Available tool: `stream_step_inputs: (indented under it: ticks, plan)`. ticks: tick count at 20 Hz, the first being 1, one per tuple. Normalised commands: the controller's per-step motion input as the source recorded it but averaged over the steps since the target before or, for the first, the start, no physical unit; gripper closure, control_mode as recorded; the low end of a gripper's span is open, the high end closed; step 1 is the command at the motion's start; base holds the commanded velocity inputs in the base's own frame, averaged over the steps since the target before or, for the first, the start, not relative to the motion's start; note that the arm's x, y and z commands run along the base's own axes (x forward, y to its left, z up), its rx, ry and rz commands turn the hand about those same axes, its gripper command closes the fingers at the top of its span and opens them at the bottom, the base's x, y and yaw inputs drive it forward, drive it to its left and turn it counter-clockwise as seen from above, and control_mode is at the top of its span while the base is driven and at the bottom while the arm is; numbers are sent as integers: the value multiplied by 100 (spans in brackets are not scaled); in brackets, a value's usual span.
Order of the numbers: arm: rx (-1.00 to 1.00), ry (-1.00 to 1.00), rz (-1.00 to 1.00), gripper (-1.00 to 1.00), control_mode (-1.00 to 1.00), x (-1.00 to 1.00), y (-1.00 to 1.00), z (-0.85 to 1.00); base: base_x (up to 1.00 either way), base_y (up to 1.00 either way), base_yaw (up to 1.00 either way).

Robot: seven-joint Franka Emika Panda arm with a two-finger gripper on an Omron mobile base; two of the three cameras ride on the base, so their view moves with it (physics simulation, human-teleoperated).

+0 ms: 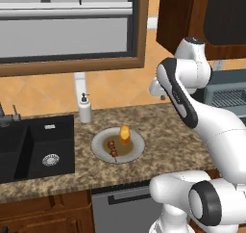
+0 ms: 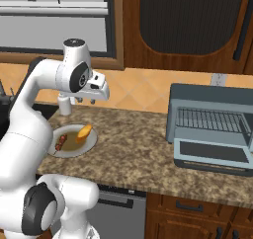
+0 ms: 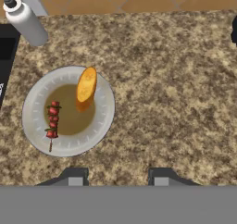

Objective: Pick up the kebab skewer and baguette bread, and place them inside the toaster oven. Close the toaster oven door and start by setting the timer.

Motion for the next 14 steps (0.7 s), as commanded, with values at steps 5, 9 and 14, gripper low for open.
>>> stream_step_inputs:
  ticks: [5,9,14]
  plan:
    - [0,0,0,-100,-100,-9,-17,0,0,0,0]
    - [2,0,0,-100,-100,0,-39,0,0,0,0]
    - [1,0,0,-100,-100,-13,-56,0,0,0,0]
